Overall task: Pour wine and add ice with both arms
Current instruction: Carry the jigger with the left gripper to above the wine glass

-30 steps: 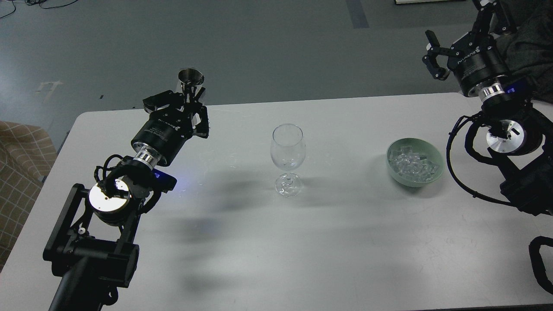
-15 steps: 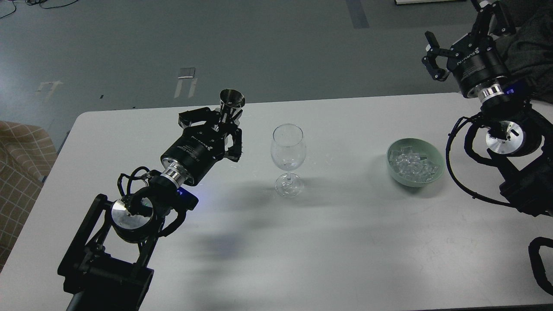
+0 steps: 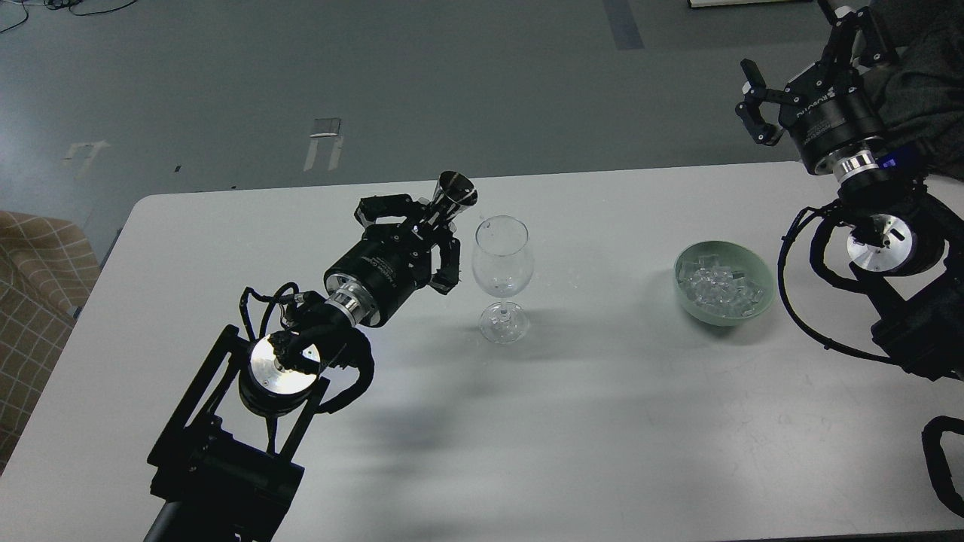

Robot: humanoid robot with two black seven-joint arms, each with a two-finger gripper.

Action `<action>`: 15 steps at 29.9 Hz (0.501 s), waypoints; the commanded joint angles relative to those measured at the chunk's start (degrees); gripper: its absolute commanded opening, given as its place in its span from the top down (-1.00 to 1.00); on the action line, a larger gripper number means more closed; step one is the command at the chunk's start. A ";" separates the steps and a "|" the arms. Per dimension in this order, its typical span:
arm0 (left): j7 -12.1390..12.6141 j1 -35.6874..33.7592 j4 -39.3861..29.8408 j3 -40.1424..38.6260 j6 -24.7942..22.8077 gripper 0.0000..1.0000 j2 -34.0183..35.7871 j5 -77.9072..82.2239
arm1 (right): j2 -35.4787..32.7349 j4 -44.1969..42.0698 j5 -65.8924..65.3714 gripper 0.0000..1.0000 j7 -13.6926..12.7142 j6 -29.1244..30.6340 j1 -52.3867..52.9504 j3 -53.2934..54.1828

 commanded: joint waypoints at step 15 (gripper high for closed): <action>-0.11 0.54 -0.89 2.85 0.58 1.00 -0.04 7.56 | 0.00 0.00 0.03 -1.00 0.04 0.05 -0.65 0.09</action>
